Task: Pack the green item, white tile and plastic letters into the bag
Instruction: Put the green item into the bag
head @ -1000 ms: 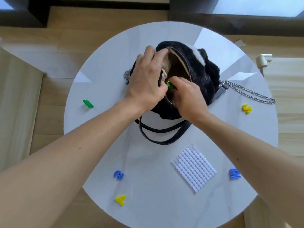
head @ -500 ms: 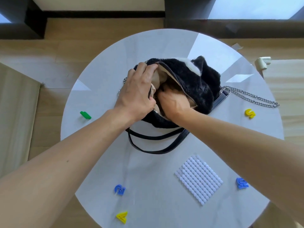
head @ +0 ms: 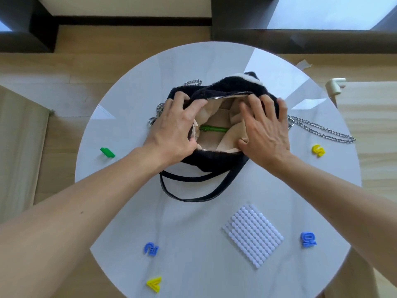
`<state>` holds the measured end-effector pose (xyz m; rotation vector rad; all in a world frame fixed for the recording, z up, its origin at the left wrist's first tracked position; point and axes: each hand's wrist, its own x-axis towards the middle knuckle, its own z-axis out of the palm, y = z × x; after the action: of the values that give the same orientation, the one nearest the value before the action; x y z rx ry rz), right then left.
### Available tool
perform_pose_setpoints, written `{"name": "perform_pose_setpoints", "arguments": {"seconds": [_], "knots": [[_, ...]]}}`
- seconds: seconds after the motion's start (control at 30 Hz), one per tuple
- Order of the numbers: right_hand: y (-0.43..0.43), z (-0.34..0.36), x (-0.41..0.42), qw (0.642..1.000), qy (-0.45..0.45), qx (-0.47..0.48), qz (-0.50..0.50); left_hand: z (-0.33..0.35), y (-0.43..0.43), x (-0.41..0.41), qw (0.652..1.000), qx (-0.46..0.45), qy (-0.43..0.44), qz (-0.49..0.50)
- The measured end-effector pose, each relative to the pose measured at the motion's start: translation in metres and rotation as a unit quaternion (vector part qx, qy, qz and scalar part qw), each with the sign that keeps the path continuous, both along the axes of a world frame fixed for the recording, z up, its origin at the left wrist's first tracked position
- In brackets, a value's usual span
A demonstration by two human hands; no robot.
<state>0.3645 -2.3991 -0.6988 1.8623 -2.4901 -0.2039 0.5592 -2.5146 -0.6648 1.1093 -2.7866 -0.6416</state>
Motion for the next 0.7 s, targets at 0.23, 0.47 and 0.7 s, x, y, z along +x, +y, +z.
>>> {"name": "perform_pose_setpoints", "arguments": {"seconds": [0.23,0.47,0.7], "knots": [[0.014,-0.005,-0.006,0.998,-0.056,0.016,0.039,-0.015,-0.003,0.01,0.999,0.026,-0.006,0.031],[0.037,0.005,-0.006,0.975,-0.196,-0.083,0.065,-0.014,0.001,0.013,0.997,0.059,0.009,0.044],[0.117,-0.006,0.02,0.941,-0.283,-0.183,-0.015,-0.011,0.002,0.017,0.992,0.111,0.035,0.053]]}}
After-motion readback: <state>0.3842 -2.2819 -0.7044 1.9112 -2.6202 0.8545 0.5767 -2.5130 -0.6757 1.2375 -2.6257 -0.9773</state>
